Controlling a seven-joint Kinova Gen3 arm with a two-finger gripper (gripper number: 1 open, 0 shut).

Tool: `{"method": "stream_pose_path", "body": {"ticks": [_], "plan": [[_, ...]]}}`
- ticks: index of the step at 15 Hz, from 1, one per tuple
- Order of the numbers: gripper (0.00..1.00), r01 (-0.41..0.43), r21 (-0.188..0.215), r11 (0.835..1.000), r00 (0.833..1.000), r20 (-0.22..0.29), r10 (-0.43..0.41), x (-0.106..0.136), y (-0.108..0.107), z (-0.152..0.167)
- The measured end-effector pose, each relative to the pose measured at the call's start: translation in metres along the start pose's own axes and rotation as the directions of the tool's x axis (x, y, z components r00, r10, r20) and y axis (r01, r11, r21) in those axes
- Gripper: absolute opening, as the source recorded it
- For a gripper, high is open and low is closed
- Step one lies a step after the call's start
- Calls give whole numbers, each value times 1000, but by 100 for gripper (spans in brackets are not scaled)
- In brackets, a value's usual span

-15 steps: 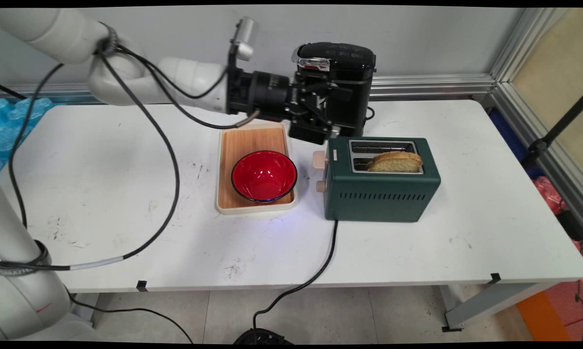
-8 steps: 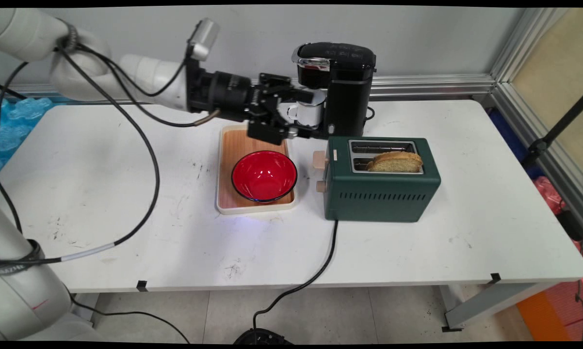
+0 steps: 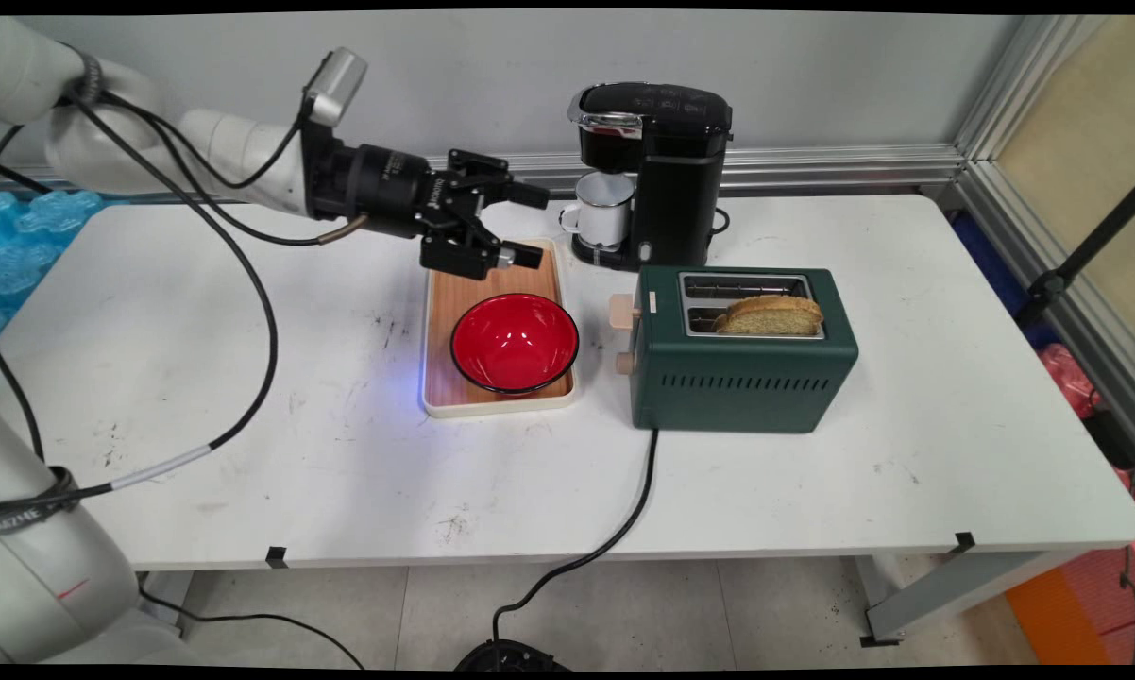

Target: Press the toaster switch

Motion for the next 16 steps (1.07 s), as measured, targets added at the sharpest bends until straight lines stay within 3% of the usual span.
{"method": "stream_pose_path", "body": {"ticks": [1, 9, 16], "plan": [[0, 0, 1, 1000, 1000, 3, 0, -3, -2, -4], [0, 6, -7, 1000, 1000, 23, -6, -24, -6, -25], [0, 30, -21, 999, 999, 14, -30, -36, 3, -14]]}}
